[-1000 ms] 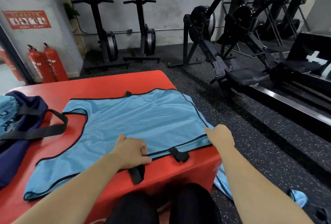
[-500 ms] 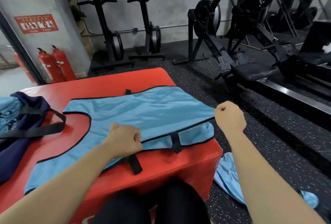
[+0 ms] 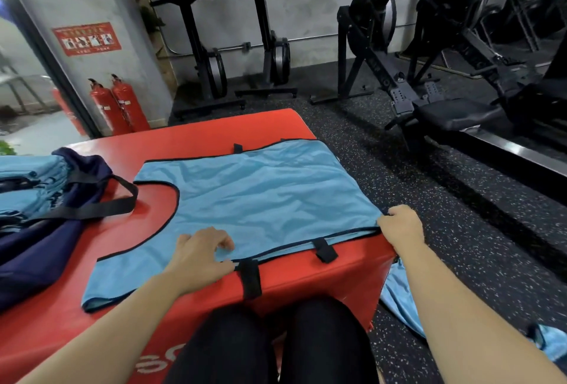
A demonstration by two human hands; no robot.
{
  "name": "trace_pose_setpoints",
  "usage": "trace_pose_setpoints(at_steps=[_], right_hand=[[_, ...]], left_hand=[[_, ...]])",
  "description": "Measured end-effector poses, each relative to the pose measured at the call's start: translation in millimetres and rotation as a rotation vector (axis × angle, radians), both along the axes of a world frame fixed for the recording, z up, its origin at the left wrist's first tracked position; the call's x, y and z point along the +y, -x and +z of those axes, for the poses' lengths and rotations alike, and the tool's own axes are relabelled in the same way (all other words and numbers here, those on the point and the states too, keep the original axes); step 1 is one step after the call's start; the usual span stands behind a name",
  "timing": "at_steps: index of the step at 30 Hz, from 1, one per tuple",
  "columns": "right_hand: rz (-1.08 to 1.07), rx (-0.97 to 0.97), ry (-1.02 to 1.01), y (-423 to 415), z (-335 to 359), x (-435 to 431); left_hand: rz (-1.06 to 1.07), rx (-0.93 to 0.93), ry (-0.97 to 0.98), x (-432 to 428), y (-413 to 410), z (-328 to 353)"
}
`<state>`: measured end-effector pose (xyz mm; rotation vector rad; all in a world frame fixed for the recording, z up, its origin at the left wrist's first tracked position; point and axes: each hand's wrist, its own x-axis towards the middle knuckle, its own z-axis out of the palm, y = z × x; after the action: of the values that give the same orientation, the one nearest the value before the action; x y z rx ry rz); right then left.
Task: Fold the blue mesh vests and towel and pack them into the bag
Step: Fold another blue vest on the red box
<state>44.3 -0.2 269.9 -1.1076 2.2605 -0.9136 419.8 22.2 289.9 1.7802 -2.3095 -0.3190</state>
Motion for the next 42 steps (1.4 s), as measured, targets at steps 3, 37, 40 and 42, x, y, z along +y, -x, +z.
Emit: trace_pose_setpoints(at_steps=[3,37,40,42], right_hand=[[-0.058,0.034,0.018,-7,2,2],[0.700,0.593,-0.045,-75,14,31],[0.726,0.511,-0.017,-86,16,32],[0.717,0.513,-0.018,-92,16,34]], left_hand=[[-0.009,-0.062,-0.028,1,-14,-2],[-0.017,-0.172,-0.054,33,-21,6],[-0.065,-0.123,0.050,34,0,4],[-0.076,-0.121,0.114,33,14,3]])
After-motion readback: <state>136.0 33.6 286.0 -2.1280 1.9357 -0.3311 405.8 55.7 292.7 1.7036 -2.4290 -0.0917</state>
